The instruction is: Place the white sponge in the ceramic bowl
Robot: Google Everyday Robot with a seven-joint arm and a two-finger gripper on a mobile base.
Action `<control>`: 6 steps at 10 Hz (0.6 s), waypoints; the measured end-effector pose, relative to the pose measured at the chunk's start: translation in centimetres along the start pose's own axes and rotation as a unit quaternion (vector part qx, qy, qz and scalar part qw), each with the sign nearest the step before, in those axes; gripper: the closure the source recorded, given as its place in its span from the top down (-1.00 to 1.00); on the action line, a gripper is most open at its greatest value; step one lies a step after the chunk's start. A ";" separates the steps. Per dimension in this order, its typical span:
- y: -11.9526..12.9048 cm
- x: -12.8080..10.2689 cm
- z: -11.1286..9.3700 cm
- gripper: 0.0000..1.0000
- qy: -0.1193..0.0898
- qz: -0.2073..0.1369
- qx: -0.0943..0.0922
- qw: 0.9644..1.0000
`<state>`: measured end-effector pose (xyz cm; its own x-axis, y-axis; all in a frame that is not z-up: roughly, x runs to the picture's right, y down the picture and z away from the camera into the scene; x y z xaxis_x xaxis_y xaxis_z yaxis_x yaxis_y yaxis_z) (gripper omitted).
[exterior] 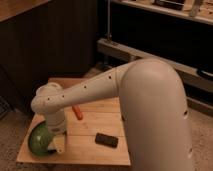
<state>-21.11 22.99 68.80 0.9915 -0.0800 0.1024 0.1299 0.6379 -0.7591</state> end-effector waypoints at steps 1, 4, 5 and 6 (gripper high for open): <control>0.0 0.1 0.1 0.93 0.000 0.000 0.000 1.000; 0.0 0.0 0.6 0.93 0.000 -0.001 -0.002 1.000; 0.0 -0.1 0.7 0.93 0.000 0.000 -0.001 1.000; 0.0 -0.1 0.8 0.93 0.000 0.000 -0.001 1.000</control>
<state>-21.19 23.60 69.30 0.9916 -0.0801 0.1012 0.1290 0.6362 -0.7606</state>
